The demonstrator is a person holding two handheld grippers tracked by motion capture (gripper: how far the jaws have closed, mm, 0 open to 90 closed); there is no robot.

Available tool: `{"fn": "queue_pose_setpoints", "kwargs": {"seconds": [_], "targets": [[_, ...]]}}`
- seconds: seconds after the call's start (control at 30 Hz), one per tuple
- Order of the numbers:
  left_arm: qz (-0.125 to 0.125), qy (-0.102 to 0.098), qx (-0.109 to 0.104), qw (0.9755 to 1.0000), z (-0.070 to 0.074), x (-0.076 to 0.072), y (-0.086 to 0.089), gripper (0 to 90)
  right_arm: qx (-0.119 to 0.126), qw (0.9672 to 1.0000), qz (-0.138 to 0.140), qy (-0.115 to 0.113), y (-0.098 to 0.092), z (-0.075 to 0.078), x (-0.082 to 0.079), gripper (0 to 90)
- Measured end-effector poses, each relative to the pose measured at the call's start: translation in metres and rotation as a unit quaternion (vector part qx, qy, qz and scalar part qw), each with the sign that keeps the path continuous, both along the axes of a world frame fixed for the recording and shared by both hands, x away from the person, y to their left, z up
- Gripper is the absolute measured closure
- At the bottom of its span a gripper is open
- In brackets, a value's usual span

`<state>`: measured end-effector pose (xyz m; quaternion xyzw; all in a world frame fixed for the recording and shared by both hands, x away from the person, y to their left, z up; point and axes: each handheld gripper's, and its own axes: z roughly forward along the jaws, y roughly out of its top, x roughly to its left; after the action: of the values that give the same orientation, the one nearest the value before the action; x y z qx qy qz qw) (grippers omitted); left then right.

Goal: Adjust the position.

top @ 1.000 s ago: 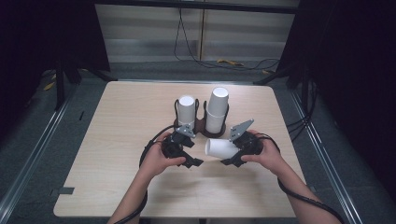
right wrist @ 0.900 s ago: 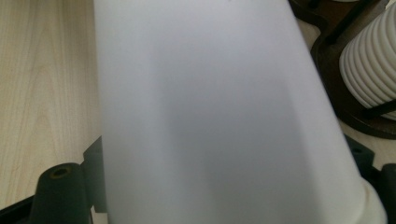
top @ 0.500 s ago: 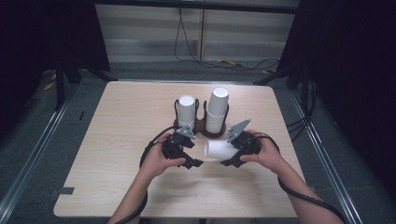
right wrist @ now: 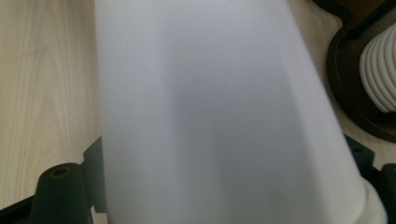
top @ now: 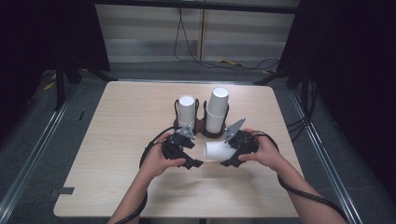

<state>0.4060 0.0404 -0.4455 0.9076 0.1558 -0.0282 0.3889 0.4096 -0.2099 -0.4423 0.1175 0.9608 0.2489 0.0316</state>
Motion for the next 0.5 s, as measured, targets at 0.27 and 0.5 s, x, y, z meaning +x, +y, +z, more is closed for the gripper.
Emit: {"fn": "queue_pose_setpoints", "kwargs": {"seconds": [0.27,0.5], "targets": [[0.002,-0.001,-0.003,1.0,-0.0003,-0.0001,0.0002,17.8,-0.024,0.9997,0.009,-0.003,0.0024,0.0027,0.0012,19.3],[0.001,-0.002,0.0,1.0,-0.0003,-0.0002,0.0002,17.9,-0.045,0.9989,0.014,-0.002,0.0052,0.0045,0.0011,19.4]]}}
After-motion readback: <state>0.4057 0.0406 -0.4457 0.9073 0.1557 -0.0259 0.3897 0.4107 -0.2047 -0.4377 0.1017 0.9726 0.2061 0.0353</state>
